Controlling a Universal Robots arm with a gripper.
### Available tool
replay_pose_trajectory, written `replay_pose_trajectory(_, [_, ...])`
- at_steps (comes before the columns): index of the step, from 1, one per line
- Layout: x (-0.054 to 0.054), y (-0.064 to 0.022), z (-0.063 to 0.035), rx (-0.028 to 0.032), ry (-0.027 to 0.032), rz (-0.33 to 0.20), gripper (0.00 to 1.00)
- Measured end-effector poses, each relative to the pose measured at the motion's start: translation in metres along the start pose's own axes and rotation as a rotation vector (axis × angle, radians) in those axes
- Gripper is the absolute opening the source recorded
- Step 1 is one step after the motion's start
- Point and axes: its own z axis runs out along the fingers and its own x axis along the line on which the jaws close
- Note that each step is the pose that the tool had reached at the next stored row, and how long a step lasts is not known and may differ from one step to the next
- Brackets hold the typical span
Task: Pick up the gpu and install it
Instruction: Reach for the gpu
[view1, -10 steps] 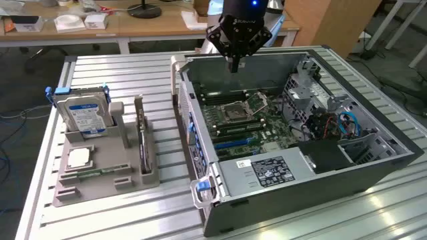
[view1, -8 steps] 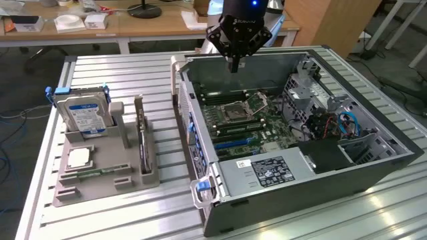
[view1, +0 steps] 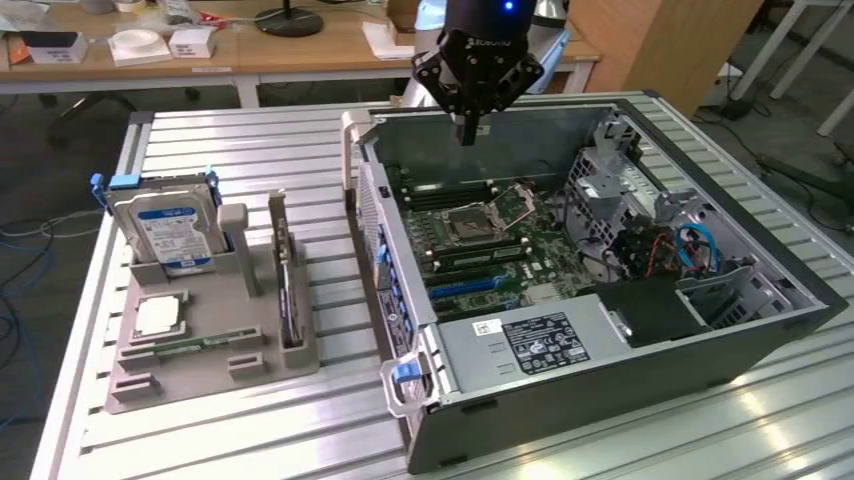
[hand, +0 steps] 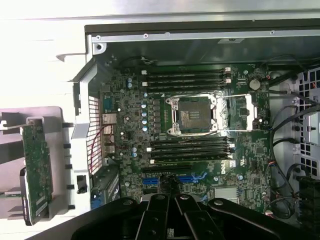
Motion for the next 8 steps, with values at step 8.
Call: replay_pose_trajectory(8, [0.0068,-0.0005,-0.0001,0.0,0.0,0.0,0.1])
